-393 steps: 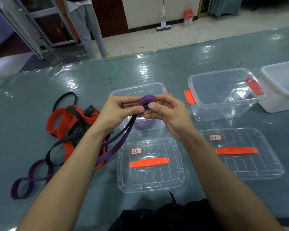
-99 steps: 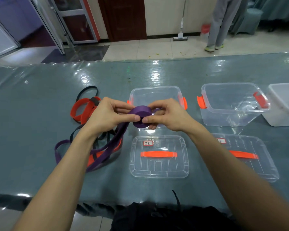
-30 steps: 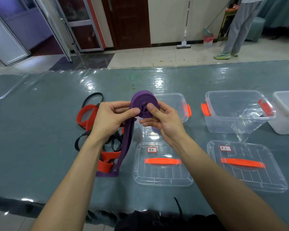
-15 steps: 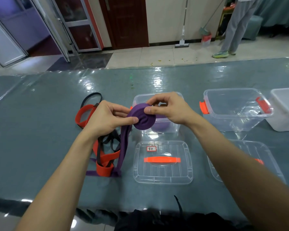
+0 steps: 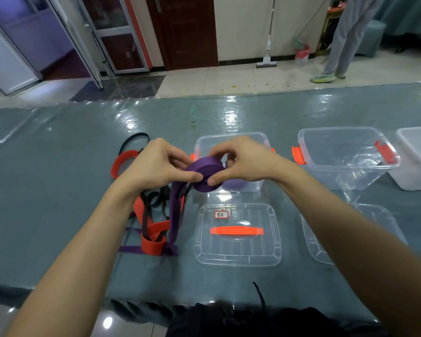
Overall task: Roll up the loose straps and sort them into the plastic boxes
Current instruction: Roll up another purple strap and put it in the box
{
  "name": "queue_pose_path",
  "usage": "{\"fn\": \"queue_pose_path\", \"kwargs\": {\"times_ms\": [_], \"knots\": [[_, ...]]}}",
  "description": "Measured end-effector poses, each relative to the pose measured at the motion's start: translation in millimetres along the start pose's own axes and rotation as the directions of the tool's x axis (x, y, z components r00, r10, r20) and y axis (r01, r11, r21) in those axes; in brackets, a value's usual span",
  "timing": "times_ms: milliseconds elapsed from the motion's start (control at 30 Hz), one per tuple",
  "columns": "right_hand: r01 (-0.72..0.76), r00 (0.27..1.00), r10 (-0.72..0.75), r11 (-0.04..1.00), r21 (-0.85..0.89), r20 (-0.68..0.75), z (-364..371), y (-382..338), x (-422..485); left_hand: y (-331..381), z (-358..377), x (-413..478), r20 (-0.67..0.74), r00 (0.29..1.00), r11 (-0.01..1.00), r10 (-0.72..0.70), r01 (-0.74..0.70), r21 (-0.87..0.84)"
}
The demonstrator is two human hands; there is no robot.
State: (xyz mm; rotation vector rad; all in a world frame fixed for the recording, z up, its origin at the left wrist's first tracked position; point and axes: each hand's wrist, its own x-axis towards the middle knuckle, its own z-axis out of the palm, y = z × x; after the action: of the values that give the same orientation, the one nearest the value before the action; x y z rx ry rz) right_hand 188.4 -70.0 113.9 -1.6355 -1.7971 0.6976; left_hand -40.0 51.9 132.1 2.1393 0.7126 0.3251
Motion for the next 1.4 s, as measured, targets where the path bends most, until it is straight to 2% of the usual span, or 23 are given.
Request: {"fn": "queue_pose_path", "kwargs": {"times_ms": [67, 100, 233, 333, 400, 567, 733, 900, 1033, 1233, 1300, 1367, 1400], "knots": [[0.005, 0.999, -0.001, 0.996, -0.085, 0.044, -3, -7, 4, 4, -1, 3, 0.026, 0.999, 0.999, 0.020, -0.021, 0.036], [0.006, 0.999, -0.004, 0.997, -0.071, 0.036, -5, -9, 5, 5, -2, 4, 0.019, 0.999, 0.999, 0.032, -0.033, 0.024], [-0.010, 0.996, 0.029, 0.973, 0.232, -0.081, -13, -5, -2, -4, -5, 3, -0.051, 0.997, 0.979, 0.056, -0.064, -0.192], [0.016, 0.984, 0.068, 0.891, 0.453, -0.167, -14, -3, -4, -18, -2, -4, -0.106, 0.994, 0.943, 0.031, -0.065, -0.327], [0.061, 0.976, 0.061, 0.848, 0.527, -0.211, -17, -7, -1, -20, -4, -6, -0.170, 0.985, 0.921, 0.036, -0.099, -0.377], [0.236, 0.935, 0.008, 0.733, 0.638, -0.355, -31, -35, 21, 19, -31, 4, -0.390, 0.911, 0.856, 0.133, -0.304, -0.419], [0.334, 0.907, -0.039, 0.674, 0.659, -0.420, -48, -57, 37, 50, -52, 15, -0.512, 0.843, 0.859, 0.164, -0.378, -0.347], [0.343, 0.892, -0.009, 0.663, 0.665, -0.452, -44, -45, 31, 44, -33, 18, -0.428, 0.892, 0.843, 0.143, -0.336, -0.419], [0.303, 0.896, 0.092, 0.588, 0.750, -0.434, -22, -28, 20, 24, -6, 19, -0.410, 0.906, 0.799, 0.105, -0.322, -0.507], [0.245, 0.894, 0.238, 0.450, 0.859, -0.379, 19, -4, 2, 5, 26, 19, -0.337, 0.941, 0.781, -0.013, -0.201, -0.591], [0.175, 0.917, 0.236, 0.484, 0.857, -0.321, 23, 3, -6, 1, 23, 17, -0.300, 0.954, 0.826, -0.018, -0.155, -0.543], [0.039, 0.944, 0.217, 0.673, 0.739, -0.248, 13, 9, -13, 0, 15, 13, -0.222, 0.975, 0.890, -0.005, -0.096, -0.445], [-0.027, 0.952, 0.208, 0.788, 0.615, -0.225, 5, 11, -15, 2, 9, 12, -0.167, 0.986, 0.929, 0.004, -0.066, -0.365]]}}
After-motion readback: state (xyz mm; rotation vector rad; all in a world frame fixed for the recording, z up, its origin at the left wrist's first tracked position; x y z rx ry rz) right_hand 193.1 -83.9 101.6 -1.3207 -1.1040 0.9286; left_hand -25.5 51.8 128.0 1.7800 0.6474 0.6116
